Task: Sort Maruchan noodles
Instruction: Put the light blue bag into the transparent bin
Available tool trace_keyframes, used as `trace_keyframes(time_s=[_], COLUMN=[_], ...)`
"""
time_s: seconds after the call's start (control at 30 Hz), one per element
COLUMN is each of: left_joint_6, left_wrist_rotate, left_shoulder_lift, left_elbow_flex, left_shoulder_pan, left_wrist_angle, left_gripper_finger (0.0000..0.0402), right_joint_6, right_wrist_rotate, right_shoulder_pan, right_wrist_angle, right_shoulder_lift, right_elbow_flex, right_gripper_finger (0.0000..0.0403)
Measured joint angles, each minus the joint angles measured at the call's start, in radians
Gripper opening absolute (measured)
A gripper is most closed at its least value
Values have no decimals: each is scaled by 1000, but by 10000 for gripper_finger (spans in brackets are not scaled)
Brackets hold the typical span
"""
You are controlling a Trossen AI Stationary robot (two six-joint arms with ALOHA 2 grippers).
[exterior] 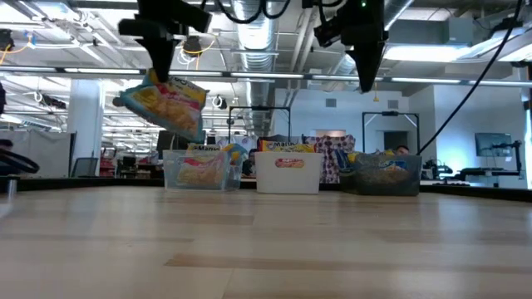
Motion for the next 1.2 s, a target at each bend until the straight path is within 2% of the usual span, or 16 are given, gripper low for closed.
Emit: trace_keyframes(time_s=[0.4, 0.6, 0.73, 0.9, 1.2], left_joint_6=[383, 566, 641, 666, 791], left_wrist_rotate=[-20, 16, 91, 182, 179], left_shoulder_lift=[-5, -5, -4, -4, -3], left_elbow_flex=[0, 0, 0, 0, -120], left_shoulder_pan=[264, 366, 427, 474, 477], left_wrist_angle=[263, 362, 386, 401, 571], left_gripper_finger=[0, 0, 0, 0, 0], right_joint_6=[-44, -44, -44, -44, -40], right_wrist_rotate=[0, -1, -2, -3, -3], right_shoulder_pan=[-118, -159, -177, -189, -194], right_wrist_angle=[12, 12, 12, 12, 12], right_shoulder_lift=[0, 0, 0, 0, 0], right_elbow_flex=[0, 0, 0, 0, 0], right_gripper_finger=[159, 159, 159, 159, 159])
